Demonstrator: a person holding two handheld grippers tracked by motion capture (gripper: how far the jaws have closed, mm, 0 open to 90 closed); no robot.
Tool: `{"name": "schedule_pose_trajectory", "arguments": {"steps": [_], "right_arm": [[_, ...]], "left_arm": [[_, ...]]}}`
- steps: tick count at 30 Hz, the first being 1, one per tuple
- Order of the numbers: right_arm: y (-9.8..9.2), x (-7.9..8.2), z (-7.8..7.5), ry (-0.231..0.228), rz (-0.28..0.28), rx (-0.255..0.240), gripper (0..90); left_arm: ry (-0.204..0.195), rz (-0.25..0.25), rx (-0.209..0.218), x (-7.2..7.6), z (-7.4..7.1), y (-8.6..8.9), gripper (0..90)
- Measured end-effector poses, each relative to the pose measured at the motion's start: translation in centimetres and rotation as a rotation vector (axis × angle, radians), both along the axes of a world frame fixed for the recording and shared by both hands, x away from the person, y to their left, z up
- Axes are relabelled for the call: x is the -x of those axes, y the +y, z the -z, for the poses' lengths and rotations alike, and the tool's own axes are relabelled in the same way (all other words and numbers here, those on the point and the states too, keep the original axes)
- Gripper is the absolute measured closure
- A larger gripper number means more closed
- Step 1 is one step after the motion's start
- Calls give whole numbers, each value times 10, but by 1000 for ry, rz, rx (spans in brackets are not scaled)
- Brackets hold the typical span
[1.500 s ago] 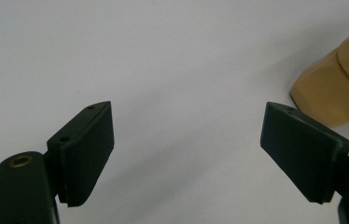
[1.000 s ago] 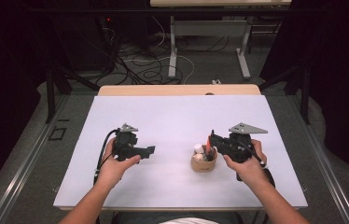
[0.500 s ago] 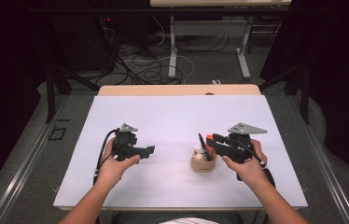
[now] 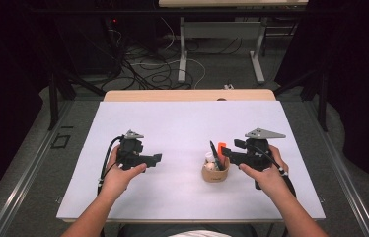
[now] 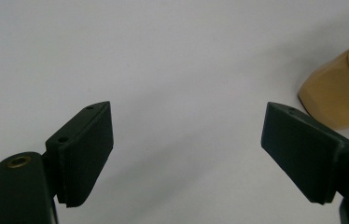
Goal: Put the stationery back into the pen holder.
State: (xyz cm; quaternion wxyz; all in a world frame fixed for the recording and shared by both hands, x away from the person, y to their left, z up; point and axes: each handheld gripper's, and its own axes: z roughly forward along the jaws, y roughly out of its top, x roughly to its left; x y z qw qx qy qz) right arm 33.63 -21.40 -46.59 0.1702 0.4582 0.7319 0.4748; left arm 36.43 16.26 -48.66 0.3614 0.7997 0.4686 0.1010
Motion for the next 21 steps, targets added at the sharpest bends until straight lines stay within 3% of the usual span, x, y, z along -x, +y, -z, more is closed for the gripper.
{"name": "schedule_pose_trajectory", "arguments": {"steps": [5,10,17,21], "right_arm": [[-10,-3,2,-1,42,3,305],[-21,-8,5,-3,89,40,215],[-36,-16,16,2,151,103,166],[-43,-20,21,-3,181,174,164]], "left_arm": [[-3,-13,-6,-1,1,3,160],[-18,-34,-17,-2,2,7,133],[-29,-69,-5,-5,3,16,67],[-50,-94,3,-7,4,24,17]]}}
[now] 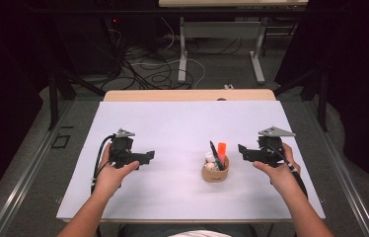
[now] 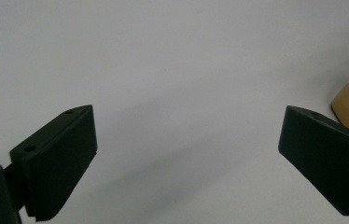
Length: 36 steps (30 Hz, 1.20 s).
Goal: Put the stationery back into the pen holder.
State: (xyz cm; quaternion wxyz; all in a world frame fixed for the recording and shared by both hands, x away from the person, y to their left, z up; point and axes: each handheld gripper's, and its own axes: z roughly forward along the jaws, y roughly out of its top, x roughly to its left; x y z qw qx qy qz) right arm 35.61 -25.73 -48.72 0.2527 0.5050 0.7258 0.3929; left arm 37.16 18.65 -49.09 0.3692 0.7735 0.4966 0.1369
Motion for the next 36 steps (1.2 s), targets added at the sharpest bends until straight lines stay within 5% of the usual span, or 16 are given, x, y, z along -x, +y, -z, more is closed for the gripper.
{"name": "schedule_pose_trajectory", "arguments": {"steps": [7,13,17,20,24,36], "right_arm": [[-13,-8,11,52,22,-30,162],[-23,-13,19,52,47,-25,140],[-28,-14,27,83,48,-52,20],[-30,-16,32,77,51,-64,18],[-33,-16,37,77,24,27,17],[-37,-16,46,23,45,3,0]], "left_arm": [[-18,-25,7,-4,4,15,3],[-41,-44,3,-7,8,28,3],[-54,-52,12,-10,11,36,3],[-65,-57,25,-11,14,40,3],[-75,-60,27,-13,19,44,3],[-78,-80,-29,-16,31,54,3]]}}
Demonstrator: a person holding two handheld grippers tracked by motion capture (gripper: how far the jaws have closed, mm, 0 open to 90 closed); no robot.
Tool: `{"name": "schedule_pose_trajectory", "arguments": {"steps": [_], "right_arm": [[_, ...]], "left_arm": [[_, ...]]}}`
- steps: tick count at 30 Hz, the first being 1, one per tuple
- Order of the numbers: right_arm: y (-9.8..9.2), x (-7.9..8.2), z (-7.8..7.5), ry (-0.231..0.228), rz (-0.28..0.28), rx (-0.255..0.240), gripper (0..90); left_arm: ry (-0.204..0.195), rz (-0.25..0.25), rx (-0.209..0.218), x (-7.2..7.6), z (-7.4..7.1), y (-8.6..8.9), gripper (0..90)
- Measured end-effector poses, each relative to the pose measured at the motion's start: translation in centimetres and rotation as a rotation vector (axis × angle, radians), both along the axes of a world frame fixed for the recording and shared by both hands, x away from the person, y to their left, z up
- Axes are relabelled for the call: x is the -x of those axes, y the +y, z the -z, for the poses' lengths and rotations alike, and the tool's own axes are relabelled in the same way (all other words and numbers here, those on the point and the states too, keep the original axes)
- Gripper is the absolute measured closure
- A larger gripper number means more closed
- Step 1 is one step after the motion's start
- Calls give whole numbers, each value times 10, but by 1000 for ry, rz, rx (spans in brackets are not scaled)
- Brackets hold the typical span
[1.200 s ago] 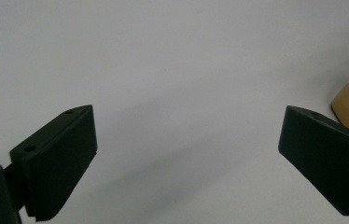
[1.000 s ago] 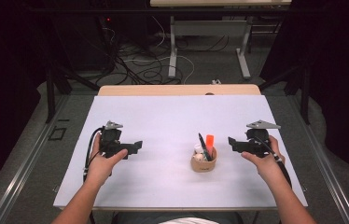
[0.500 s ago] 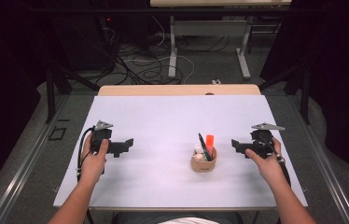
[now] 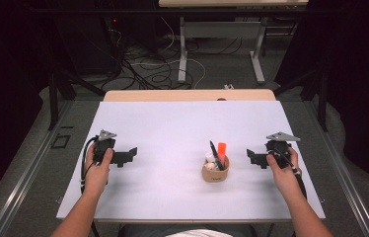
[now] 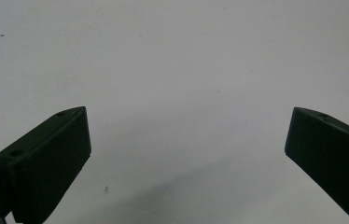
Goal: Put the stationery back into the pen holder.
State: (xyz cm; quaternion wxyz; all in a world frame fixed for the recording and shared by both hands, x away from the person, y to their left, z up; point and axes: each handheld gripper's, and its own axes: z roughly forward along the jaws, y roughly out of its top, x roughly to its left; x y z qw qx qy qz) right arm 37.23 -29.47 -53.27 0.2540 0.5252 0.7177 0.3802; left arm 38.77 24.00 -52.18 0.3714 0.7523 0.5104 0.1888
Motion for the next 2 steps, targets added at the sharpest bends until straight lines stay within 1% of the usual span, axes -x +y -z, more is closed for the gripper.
{"name": "schedule_pose_trajectory", "arguments": {"steps": [2], "right_arm": [[-1,0,2,2,5,1,0]], "left_arm": [[-11,-10,-3,-1,1,0,3]]}}
